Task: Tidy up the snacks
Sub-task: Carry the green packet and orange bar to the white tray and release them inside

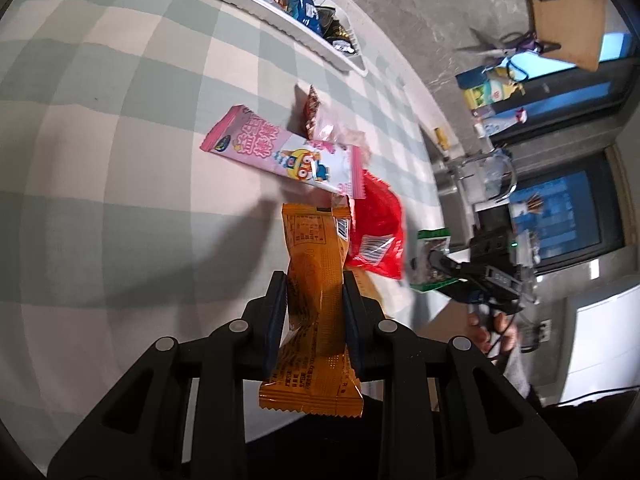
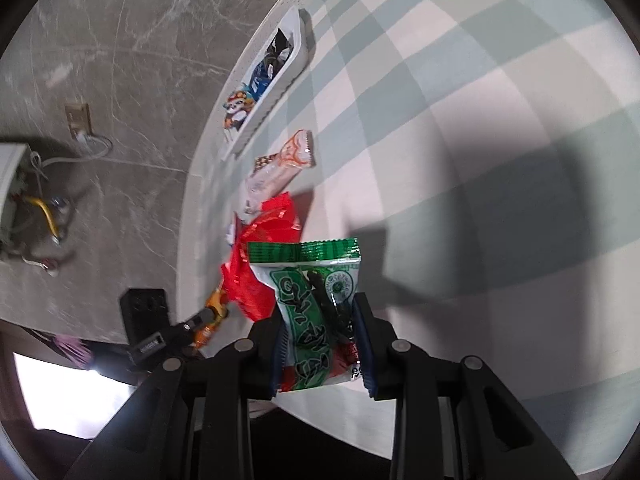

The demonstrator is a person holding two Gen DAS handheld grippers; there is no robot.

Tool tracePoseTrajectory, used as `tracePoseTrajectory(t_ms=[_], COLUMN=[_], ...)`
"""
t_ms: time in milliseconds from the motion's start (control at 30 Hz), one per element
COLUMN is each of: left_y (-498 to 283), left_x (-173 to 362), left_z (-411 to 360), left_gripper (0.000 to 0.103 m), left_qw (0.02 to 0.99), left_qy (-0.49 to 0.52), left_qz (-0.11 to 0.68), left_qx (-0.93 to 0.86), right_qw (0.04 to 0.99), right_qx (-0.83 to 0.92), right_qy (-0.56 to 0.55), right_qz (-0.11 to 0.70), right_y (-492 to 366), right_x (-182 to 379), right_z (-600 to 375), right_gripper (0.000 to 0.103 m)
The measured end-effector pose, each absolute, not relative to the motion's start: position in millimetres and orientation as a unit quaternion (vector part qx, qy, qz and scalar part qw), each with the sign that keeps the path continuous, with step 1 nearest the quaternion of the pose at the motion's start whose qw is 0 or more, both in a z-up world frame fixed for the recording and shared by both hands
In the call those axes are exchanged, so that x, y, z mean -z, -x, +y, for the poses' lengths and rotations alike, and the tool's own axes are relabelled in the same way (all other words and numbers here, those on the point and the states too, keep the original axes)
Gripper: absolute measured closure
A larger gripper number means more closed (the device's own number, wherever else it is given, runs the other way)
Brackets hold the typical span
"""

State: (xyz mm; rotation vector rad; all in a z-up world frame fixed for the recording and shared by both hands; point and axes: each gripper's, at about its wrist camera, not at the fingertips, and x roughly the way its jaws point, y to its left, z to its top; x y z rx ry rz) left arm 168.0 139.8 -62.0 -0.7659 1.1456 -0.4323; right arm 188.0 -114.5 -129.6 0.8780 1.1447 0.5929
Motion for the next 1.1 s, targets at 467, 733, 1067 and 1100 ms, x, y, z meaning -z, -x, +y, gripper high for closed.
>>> tracePoseTrajectory(t_ms=[467,733,1067,1100], left_y=[-183,-223,-287,-293], left_x=[32,24,17,16], left_z=[164,180,204,208], left_gripper=[0.079,0.079,0.079,0.079], left_qw=[0.736,0.737,0.742,0.743], left_qy=[0.417,0.428,0.438,0.439], left_qz=[0.48,0.467,0.451,0.449], left_qx=[0.234,0.237,0.232,0.231], right_qw=[0.685,0.687,0.692,0.692], right_qx=[-0.294,-0.299,-0.306,-0.308], right_qy=[-0.444,-0.448,-0.447,-0.447], right_qz=[0.496,0.489,0.477,0.476], right_y=[-217,-250,-306,-315], right_x=[114,102,81,78], right_z=[-108,-101,-89,-87], right_gripper=[0.071,0.071,0.071,0.071])
